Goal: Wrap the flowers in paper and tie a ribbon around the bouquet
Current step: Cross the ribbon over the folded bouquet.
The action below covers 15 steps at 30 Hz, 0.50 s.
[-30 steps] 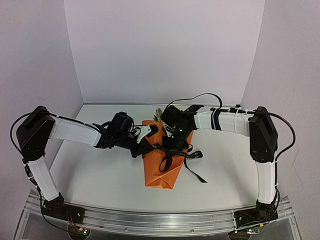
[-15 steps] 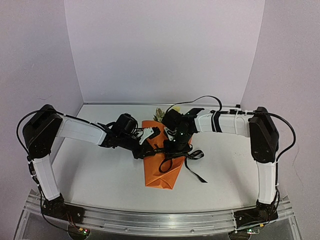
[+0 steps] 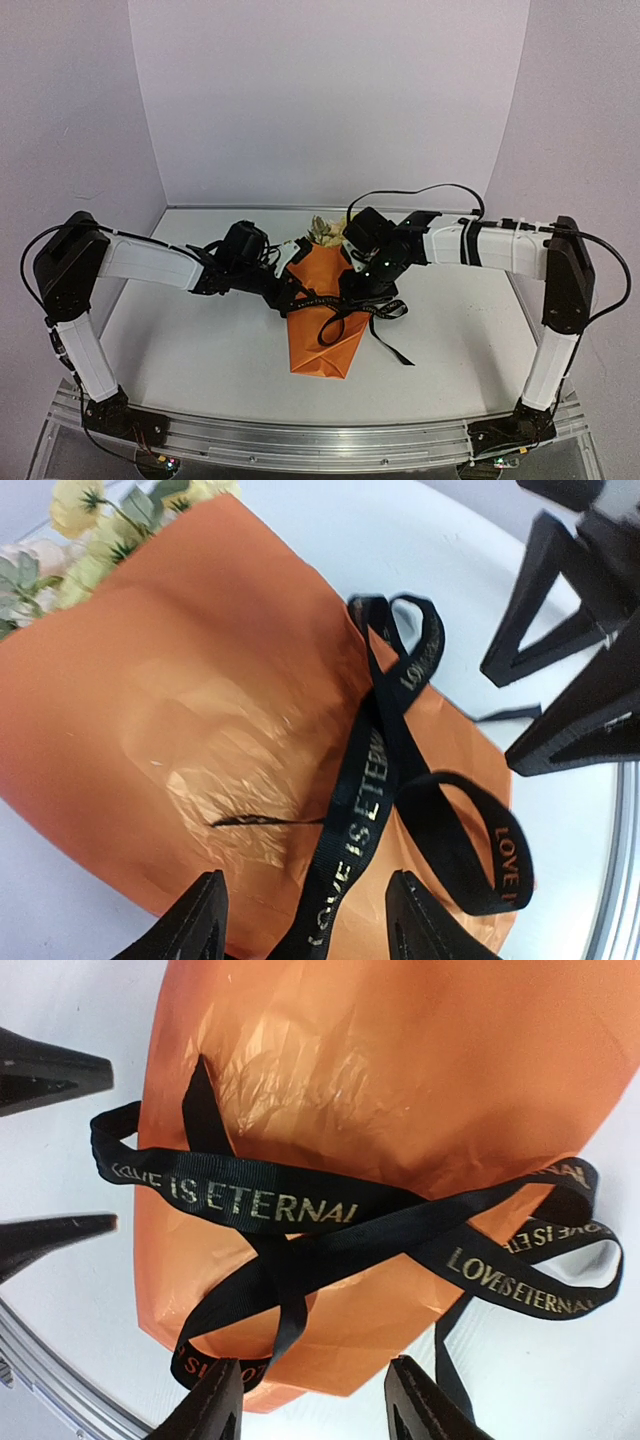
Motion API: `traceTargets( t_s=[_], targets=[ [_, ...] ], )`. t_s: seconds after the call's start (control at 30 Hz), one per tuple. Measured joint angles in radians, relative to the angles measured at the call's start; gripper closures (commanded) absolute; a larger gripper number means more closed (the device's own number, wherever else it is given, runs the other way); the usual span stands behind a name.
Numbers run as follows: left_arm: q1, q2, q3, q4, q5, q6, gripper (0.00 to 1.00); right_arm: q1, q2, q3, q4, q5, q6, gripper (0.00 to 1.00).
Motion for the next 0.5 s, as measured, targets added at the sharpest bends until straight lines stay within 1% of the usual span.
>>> traceTargets(
  t_s=[0.1, 0.2, 0.27, 0.37, 0.43, 0.5],
  targets=[
    [0.0, -0.03, -0.002, 0.013, -0.047, -0.094, 0.4, 0.0, -0.039, -0.033, 0.02, 0.029, -0.002, 0.42],
    [0.0, -0.051, 0.008, -0.002, -0.103, -0.22, 0.41, 0.0, -0.09, -0.086, 0.034, 0.076, -0.001, 0.37],
    [0.0, -0.048, 0.051, -0.055, -0.156, -0.327, 0.43, 0.001, -0.128, -0.122, 0.043, 0.125, 0.002, 0.34],
    [0.0, -0.032, 0.16, -0.166, -0.233, -0.496, 0.47, 0.002, -0.195, -0.178, 0.047, 0.204, 0.006, 0.32],
    [0.001, -0.027, 0.21, -0.2, -0.264, -0.622, 0.48, 0.002, -0.241, -0.214, 0.057, 0.258, 0.008, 0.31],
    [0.003, -0.027, 0.227, -0.208, -0.279, -0.728, 0.49, 0.002, -0.288, -0.253, 0.063, 0.302, 0.01, 0.3]
  ],
)
